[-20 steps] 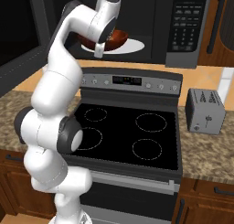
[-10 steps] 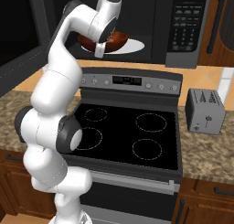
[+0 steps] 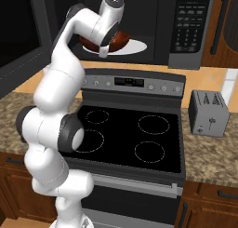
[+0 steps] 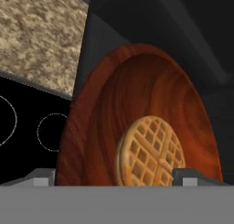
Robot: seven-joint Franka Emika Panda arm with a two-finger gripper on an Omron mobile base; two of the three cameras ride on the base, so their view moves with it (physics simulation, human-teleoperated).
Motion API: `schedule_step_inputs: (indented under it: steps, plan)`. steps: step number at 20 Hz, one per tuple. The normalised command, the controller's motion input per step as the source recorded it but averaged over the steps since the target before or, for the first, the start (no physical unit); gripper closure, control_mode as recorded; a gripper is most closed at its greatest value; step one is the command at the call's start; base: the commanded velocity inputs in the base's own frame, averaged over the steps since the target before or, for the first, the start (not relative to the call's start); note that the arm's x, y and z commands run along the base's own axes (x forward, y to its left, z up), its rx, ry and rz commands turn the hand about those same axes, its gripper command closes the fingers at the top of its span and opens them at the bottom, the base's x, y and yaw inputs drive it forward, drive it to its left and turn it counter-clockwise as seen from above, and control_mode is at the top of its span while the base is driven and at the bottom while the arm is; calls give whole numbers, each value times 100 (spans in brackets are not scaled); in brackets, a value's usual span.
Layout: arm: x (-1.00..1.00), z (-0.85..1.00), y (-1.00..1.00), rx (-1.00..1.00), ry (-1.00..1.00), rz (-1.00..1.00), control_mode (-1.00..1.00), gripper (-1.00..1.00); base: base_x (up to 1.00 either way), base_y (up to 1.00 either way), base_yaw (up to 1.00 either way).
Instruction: Open the microwave, place the bowl with waffle inside the microwave, then close the microwave door and turn it on.
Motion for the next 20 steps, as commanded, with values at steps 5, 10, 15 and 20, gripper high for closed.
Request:
schedule_step_inputs:
  steps: [5, 10, 15, 20]
  plan:
    - [32, 0, 0, 0, -6, 0, -100, -100, 0, 0, 0]
    - [-15, 0, 0, 0, -1, 0, -100, -100, 0, 0, 0]
    - [-58, 3, -16, 1, 0, 0, -100, -100, 0, 0, 0]
    - [-56, -9, -12, 6, -13, 0, -100, -100, 0, 0, 0]
